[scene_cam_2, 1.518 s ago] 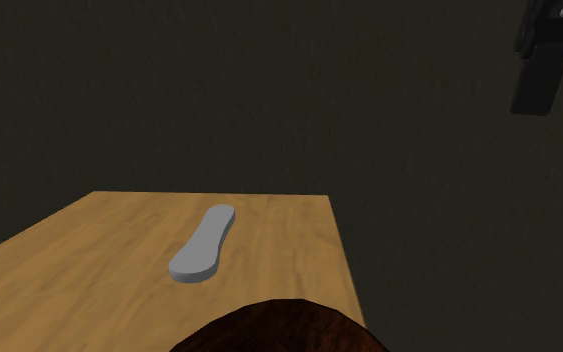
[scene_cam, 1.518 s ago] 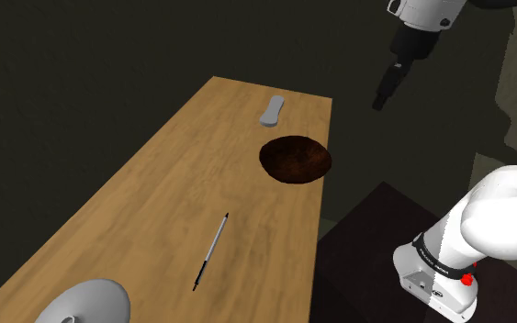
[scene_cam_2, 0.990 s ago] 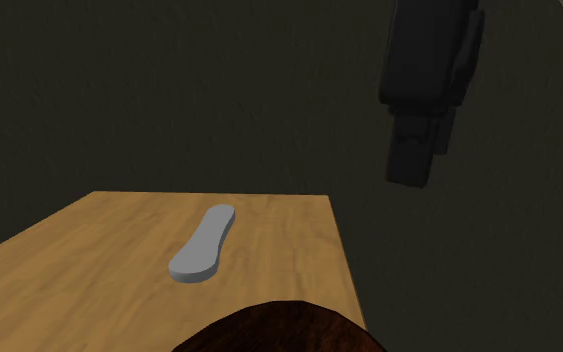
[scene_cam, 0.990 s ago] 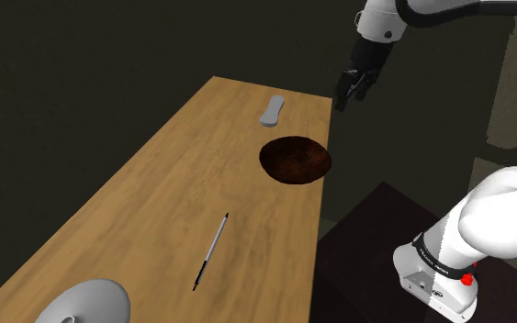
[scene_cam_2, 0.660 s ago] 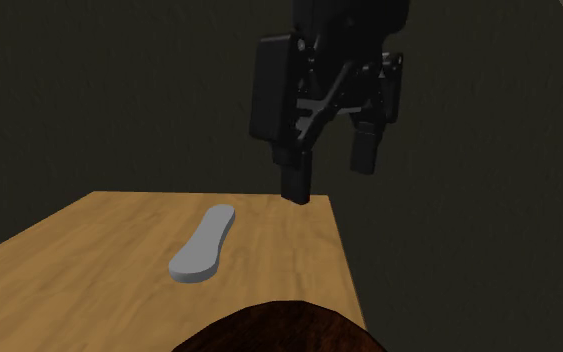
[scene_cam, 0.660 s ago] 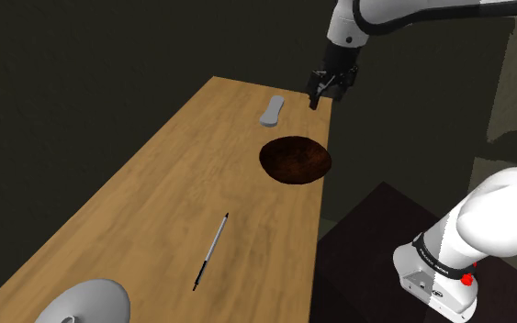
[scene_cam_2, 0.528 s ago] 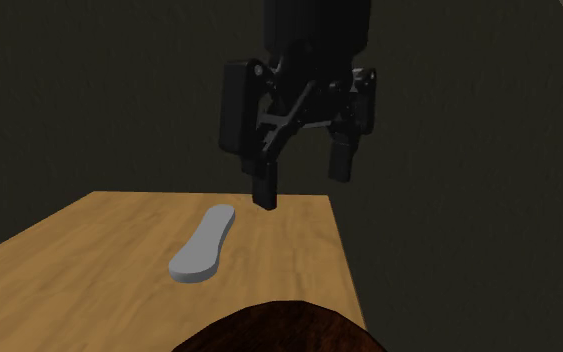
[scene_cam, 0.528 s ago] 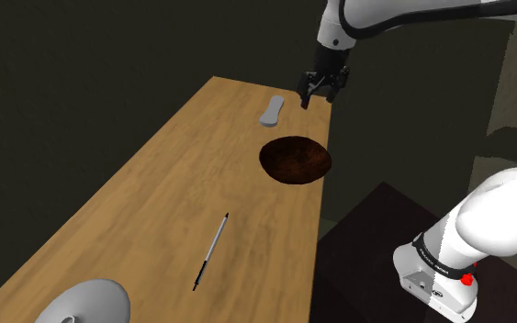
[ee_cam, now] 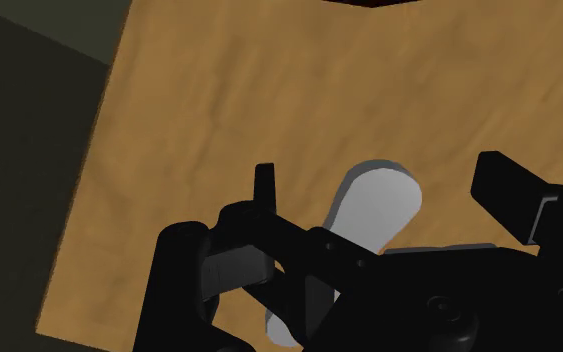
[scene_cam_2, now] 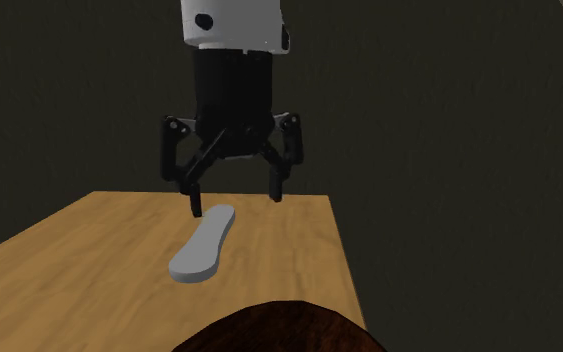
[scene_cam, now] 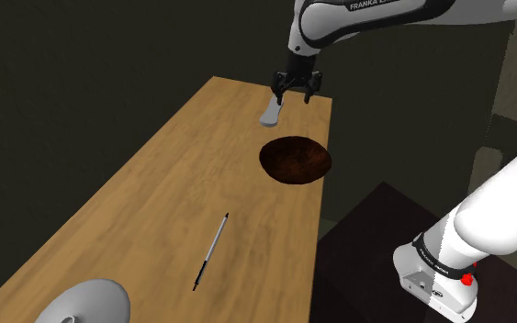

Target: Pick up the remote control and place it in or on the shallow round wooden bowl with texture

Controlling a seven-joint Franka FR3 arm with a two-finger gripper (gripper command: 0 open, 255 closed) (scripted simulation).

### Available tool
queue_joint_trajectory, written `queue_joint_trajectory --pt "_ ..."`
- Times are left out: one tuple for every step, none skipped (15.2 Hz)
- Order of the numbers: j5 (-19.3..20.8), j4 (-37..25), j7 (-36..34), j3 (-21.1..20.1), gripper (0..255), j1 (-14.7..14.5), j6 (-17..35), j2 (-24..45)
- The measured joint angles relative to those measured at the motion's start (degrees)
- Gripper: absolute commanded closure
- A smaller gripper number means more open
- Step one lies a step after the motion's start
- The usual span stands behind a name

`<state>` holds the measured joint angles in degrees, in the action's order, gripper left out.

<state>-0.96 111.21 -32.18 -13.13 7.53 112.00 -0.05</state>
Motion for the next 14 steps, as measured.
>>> queue_joint_trajectory --pt "0.57 -1.73 -1.62 0.22 0 0.23 0.60 2.38" --pt "1.17 -3.97 -3.52 0.35 0 0.24 0.78 4.91" --pt "1.63 -5.80 -5.20 0.61 0 0.32 1.08 7.12" --pt "2.03 -7.55 -7.00 0.83 0 0.26 1.12 9.00" --pt "2.49 -9.70 -8.71 1.14 0 0.20 1.32 11.37" --pt "2.77 -11.47 -10.22 1.52 0 0.24 1.18 13.10" --pt "3.10 -13.74 -11.91 1.86 0 0.11 1.00 15.20" --pt "3.44 -16.20 -13.46 2.27 0 0.01 0.84 17.55" --pt "3.64 -18.05 -14.89 2.72 0 0.00 0.85 19.46" --pt "3.85 -20.53 -16.40 3.16 0 -0.13 0.49 21.61" --pt "4.05 -23.72 -17.49 3.75 0 -0.02 0.02 24.33" --pt "4.14 -25.61 -19.05 4.17 0 -0.22 0.00 26.26" --pt "4.17 -26.59 -19.68 4.44 0 -0.19 0.05 27.32" --pt "4.20 -26.77 -20.05 4.59 0 -0.19 0.50 27.95"
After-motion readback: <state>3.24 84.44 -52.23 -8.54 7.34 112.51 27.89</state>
